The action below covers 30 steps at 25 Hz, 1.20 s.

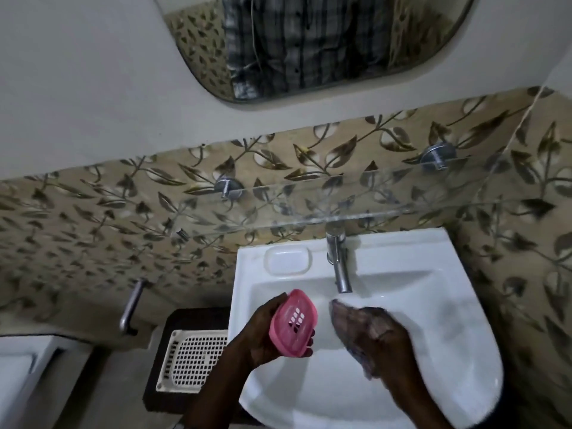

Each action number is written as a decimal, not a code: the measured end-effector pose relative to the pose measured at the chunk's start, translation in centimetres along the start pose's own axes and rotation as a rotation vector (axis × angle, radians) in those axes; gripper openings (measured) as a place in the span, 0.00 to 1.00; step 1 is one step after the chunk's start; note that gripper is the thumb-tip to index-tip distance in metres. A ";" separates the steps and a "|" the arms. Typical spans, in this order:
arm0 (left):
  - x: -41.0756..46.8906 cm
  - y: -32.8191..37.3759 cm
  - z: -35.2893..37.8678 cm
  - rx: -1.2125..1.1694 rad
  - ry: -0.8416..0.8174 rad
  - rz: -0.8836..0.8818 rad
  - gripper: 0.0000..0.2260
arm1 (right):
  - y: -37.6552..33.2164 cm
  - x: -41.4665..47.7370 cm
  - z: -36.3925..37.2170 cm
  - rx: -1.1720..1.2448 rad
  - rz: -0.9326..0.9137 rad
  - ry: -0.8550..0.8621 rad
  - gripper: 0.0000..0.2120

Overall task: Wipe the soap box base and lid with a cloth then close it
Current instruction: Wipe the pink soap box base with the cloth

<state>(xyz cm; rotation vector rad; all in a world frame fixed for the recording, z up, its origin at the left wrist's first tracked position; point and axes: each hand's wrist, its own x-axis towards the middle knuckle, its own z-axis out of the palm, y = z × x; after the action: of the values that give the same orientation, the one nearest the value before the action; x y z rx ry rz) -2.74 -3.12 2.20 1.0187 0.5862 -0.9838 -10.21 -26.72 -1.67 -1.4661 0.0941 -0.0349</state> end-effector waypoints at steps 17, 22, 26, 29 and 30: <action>-1.0 0.1 3.2 0.023 -0.049 0.064 0.20 | -2.8 1.8 5.1 -0.558 -0.756 -0.229 0.12; -0.8 0.2 2.9 0.020 -0.013 0.048 0.24 | -3.3 2.1 4.5 -0.527 -0.651 -0.134 0.11; -0.6 0.4 3.5 0.047 0.001 0.051 0.22 | -3.5 2.5 4.9 -0.527 -0.577 -0.122 0.12; -0.7 0.3 3.5 0.010 0.017 0.092 0.18 | -2.9 2.5 4.7 -0.568 -0.776 -0.195 0.11; -0.5 0.3 3.4 -0.003 0.011 0.080 0.19 | -2.6 2.7 4.7 -0.586 -0.835 -0.249 0.11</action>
<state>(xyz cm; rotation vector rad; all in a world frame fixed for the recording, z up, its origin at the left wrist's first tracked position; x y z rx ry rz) -2.84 -5.90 4.20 1.0380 0.5515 -0.9069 -7.07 -22.55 1.29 -1.9875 -0.7737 -0.5383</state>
